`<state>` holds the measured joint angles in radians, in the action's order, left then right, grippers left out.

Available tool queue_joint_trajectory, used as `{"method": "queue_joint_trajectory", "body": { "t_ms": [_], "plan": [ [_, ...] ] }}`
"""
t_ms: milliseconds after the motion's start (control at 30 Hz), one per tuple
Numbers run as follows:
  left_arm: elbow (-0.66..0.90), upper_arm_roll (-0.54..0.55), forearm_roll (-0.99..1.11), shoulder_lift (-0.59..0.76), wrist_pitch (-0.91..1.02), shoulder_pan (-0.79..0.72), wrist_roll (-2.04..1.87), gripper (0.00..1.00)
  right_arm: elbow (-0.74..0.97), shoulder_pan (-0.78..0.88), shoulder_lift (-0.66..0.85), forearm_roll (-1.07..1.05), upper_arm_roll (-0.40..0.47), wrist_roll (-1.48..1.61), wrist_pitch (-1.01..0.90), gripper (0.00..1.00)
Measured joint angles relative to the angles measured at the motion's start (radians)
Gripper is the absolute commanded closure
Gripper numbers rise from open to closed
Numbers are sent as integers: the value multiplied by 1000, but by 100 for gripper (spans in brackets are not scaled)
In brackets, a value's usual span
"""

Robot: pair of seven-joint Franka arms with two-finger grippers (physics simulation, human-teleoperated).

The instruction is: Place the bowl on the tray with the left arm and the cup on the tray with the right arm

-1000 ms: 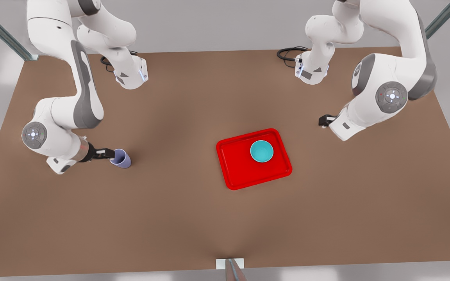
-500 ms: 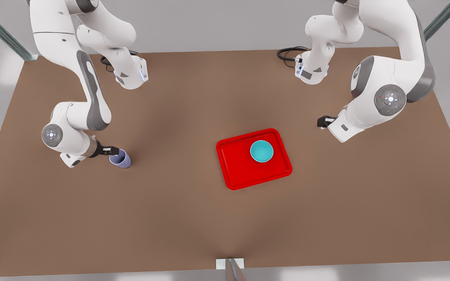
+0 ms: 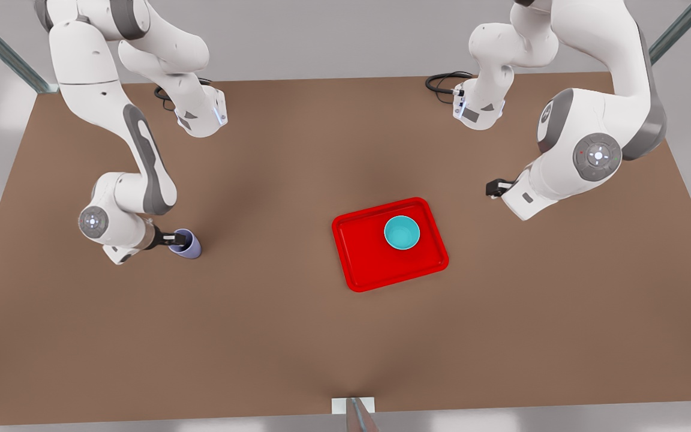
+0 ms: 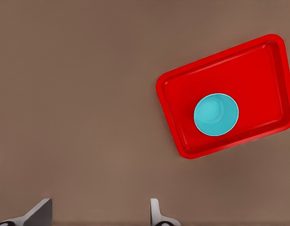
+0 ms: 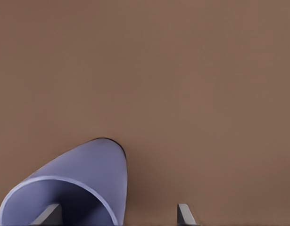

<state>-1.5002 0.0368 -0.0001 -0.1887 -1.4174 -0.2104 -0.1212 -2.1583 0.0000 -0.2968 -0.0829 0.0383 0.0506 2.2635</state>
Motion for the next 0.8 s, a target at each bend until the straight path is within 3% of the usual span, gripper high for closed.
{"method": "queue_joint_trajectory", "body": {
  "t_ms": [33, 667, 800],
  "plan": [
    [0, 0, 0, 0, 0, 0, 0, 0, 1, -2, -9, 0, 0, 0, 4, 79],
    [-5, 1, -32, -6, 2, 0, -12, 0, 68, 15, 0, -8, -10, -14, -42, 79],
    [-2, 1, -35, -9, 0, 0, -12, 0, 253, 17, 0, -7, -163, -218, -224, 79]
  ]
}}
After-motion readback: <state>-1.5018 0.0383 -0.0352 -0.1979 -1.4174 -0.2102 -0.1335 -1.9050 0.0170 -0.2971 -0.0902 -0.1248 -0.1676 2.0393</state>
